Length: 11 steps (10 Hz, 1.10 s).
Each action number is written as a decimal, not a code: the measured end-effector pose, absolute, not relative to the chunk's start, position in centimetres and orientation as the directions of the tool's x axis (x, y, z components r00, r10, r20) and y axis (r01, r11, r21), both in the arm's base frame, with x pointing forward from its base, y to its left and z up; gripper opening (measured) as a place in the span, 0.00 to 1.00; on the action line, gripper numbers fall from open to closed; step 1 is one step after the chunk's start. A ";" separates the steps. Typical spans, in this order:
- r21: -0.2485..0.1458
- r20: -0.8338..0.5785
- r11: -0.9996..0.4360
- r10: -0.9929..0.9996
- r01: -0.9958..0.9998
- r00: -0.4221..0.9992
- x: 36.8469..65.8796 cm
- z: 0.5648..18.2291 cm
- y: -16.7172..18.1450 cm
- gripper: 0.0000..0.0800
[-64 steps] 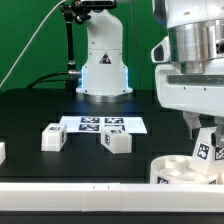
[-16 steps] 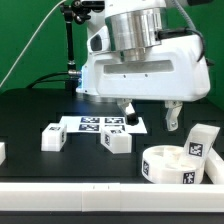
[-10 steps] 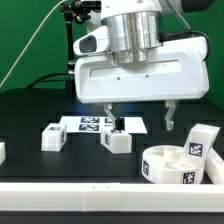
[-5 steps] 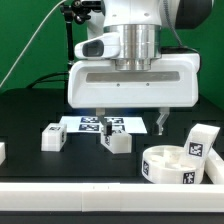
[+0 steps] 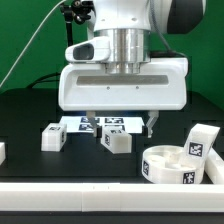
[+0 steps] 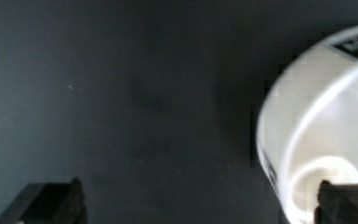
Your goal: Assemble stool
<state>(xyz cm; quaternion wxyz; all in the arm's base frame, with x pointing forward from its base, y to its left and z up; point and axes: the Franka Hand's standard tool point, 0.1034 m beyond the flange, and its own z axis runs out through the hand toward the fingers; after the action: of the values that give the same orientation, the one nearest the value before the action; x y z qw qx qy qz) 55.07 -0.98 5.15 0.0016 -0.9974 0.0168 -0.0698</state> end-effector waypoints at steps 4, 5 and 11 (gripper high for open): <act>-0.014 0.072 -0.999 -0.052 -0.051 0.996 52.7 3.9 -1.7 0.81; -0.015 0.070 -0.999 -0.052 -0.051 0.996 52.8 3.9 -1.6 0.81; -0.053 -0.295 -0.998 -0.013 -0.030 0.956 50.8 3.5 -0.3 0.81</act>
Offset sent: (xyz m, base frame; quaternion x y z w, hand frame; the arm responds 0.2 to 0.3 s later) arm 0.0000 0.0000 0.0000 0.0000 -0.0650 0.0000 0.9979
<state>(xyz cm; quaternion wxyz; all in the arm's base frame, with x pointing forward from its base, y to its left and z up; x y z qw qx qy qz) 50.76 -0.35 3.50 0.0284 -0.9884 0.0110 0.1487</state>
